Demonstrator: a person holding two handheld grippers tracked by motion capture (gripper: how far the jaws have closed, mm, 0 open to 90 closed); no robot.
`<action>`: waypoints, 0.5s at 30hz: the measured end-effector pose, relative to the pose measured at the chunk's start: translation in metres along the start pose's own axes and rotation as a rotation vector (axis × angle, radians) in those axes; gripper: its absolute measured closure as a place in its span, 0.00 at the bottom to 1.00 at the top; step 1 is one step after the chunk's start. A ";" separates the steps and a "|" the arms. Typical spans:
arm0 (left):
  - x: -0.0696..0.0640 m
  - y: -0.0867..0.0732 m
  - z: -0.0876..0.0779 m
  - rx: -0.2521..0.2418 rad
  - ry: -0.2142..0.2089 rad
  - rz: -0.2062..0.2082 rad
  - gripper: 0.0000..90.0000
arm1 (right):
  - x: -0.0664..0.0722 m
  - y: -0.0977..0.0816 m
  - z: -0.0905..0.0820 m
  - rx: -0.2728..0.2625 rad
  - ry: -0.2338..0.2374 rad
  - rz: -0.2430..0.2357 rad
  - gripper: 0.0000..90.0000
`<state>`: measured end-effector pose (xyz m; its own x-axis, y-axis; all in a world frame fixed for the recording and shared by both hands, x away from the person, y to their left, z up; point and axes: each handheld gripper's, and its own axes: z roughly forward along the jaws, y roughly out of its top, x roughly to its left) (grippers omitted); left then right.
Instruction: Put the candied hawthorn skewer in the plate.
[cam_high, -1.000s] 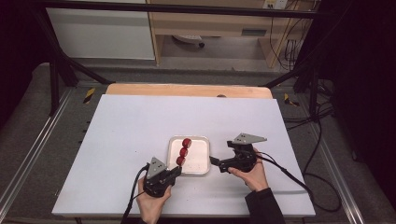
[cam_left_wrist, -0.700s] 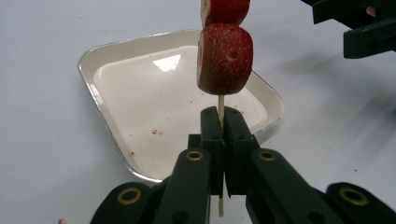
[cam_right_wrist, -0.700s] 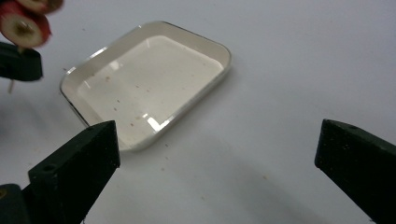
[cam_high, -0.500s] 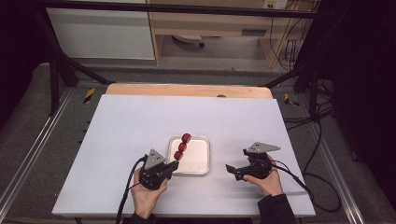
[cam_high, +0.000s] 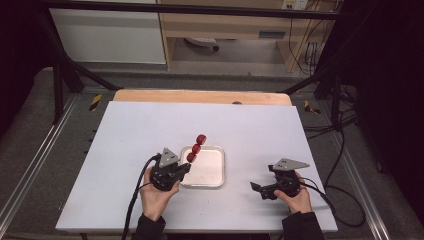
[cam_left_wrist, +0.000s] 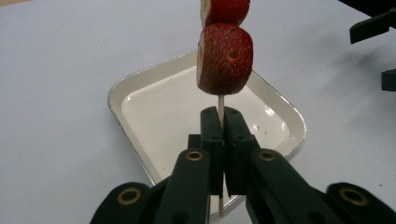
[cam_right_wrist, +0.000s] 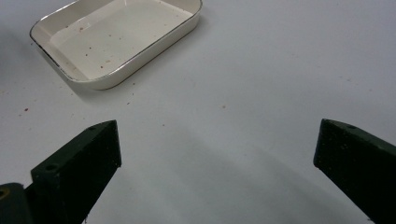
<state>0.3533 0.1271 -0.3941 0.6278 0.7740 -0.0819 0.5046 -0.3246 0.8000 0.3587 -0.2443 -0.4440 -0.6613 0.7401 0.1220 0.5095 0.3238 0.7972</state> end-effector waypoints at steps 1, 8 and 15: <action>0.000 0.001 0.001 0.005 0.001 0.001 0.98 | -0.001 0.000 -0.001 -0.004 0.000 -0.002 0.01; 0.002 0.003 0.018 0.075 0.013 0.009 0.98 | -0.003 -0.003 -0.003 -0.002 -0.007 -0.003 0.01; 0.002 0.001 0.037 0.149 0.019 0.016 0.98 | -0.005 -0.007 -0.003 0.015 -0.015 -0.007 0.01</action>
<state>0.3768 0.1086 -0.4153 0.6256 0.7780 -0.0575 0.5780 -0.4127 0.7040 0.3565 -0.2527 -0.4486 -0.6568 0.7464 0.1076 0.5132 0.3379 0.7890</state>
